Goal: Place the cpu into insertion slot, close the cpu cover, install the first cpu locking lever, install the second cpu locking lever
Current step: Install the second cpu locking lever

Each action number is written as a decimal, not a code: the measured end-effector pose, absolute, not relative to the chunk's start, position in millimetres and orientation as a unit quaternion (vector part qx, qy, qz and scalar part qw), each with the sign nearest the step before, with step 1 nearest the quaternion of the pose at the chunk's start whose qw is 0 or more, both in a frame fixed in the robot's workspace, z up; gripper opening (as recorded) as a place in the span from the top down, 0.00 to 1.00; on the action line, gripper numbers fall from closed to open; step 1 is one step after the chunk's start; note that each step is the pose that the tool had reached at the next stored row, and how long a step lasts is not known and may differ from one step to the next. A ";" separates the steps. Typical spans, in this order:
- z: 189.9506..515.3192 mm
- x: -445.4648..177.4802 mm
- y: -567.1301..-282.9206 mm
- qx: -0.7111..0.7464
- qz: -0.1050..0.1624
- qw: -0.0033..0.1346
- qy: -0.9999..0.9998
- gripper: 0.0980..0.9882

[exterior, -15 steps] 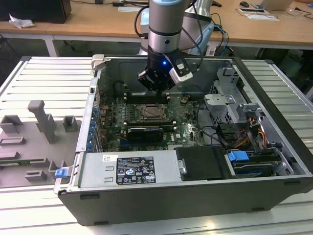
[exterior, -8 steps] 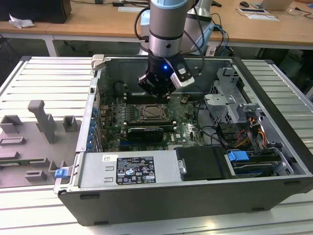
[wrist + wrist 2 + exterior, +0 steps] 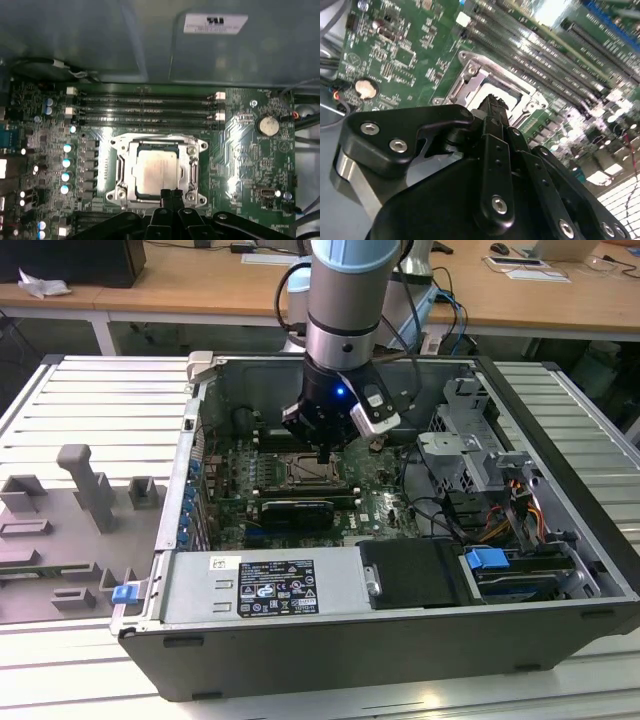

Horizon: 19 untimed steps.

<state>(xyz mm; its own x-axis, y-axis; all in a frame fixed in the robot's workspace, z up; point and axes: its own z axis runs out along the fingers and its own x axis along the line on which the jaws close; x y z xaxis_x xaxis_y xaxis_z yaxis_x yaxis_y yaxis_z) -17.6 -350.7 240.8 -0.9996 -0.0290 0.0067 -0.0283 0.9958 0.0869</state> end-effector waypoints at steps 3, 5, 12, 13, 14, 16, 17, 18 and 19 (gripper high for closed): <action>239.9 -17.8 -361.8 0.014 -0.044 0.004 -0.999 1.00; 239.5 -19.0 -366.2 0.014 -0.045 0.004 -0.999 1.00; 236.2 -44.9 -372.2 0.020 -0.045 0.004 -0.999 1.00; 233.2 -50.7 -372.2 0.022 -0.045 0.004 -0.999 1.00; 229.9 -53.8 -372.2 0.024 -0.045 0.004 -0.999 1.00; 226.5 -56.2 -372.2 0.026 -0.045 0.004 -0.999 1.00; 222.8 -58.9 -372.2 0.028 -0.045 0.005 -0.999 1.00; 219.4 -61.0 -372.2 0.030 -0.045 0.005 -0.998 1.00; 216.4 -61.4 -372.2 0.032 -0.046 0.005 -0.998 1.00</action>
